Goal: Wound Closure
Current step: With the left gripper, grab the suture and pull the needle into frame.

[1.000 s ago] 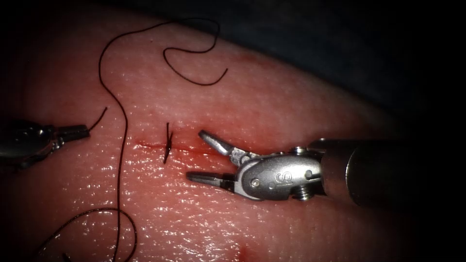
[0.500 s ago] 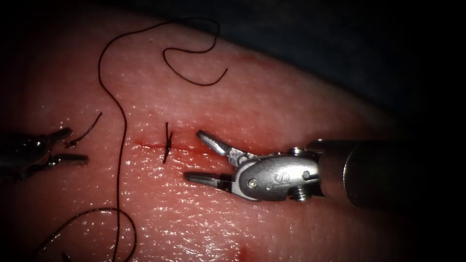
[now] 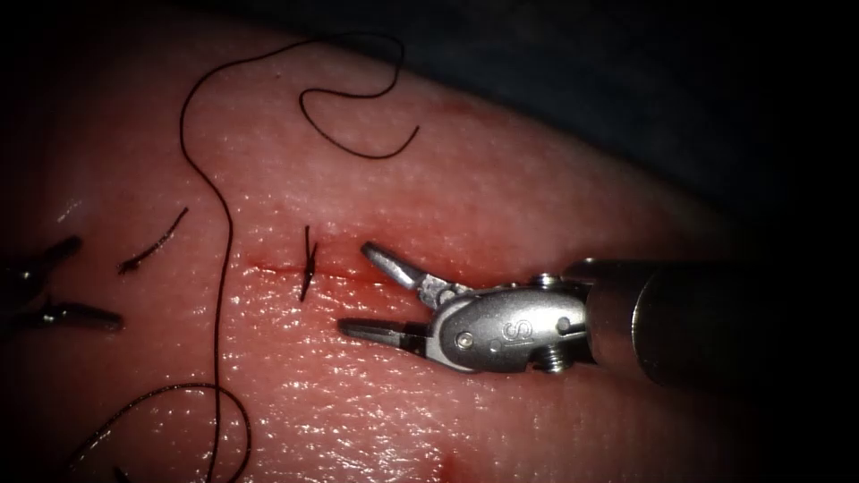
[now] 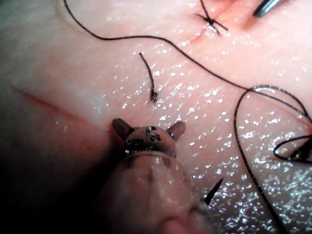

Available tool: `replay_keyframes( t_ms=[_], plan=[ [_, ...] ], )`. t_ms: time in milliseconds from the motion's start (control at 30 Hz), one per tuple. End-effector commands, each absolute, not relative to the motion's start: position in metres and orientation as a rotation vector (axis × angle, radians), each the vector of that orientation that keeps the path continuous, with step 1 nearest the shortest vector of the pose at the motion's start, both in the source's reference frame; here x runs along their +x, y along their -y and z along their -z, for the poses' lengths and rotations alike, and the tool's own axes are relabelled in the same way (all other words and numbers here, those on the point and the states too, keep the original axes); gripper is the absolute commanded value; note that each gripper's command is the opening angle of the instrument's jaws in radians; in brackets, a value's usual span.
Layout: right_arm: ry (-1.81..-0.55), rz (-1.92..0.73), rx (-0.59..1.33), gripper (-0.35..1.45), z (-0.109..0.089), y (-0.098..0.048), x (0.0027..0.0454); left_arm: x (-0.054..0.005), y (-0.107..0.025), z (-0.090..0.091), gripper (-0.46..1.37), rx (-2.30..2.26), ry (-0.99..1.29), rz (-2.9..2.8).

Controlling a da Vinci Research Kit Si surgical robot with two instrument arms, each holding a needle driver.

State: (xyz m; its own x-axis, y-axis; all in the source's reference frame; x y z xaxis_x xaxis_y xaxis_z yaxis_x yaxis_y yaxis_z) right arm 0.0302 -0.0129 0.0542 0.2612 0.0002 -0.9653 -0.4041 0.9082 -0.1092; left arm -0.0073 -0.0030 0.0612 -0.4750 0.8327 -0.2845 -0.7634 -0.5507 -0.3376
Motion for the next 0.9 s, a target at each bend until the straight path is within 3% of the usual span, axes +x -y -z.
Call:
replay_keyframes(
  t_ms=[33,567,633,767,900],
  plan=[
    [-1.285,-0.281,-0.367,1.08,-0.054,0.013,0.0302,-0.0071,0.003,-0.061,0.89,-0.514,0.211,-2.100],
    [-1.286,-0.280,-0.367,1.09,-0.054,0.013,0.0301,-0.0107,0.001,-0.051,1.08,-0.642,0.292,-2.055],
    [-1.288,-0.284,-0.362,1.09,-0.054,0.013,0.0299,-0.0113,0.001,-0.050,1.03,-0.676,0.291,-2.065],
    [-1.299,-0.305,-0.339,1.06,-0.054,0.013,0.0295,-0.0122,0.000,-0.049,0.64,-0.731,0.289,-2.075],
    [-1.299,-0.349,-0.319,1.02,-0.054,0.013,0.0290,-0.0135,0.001,-0.047,0.65,-0.741,0.329,-2.066]
  ],
)
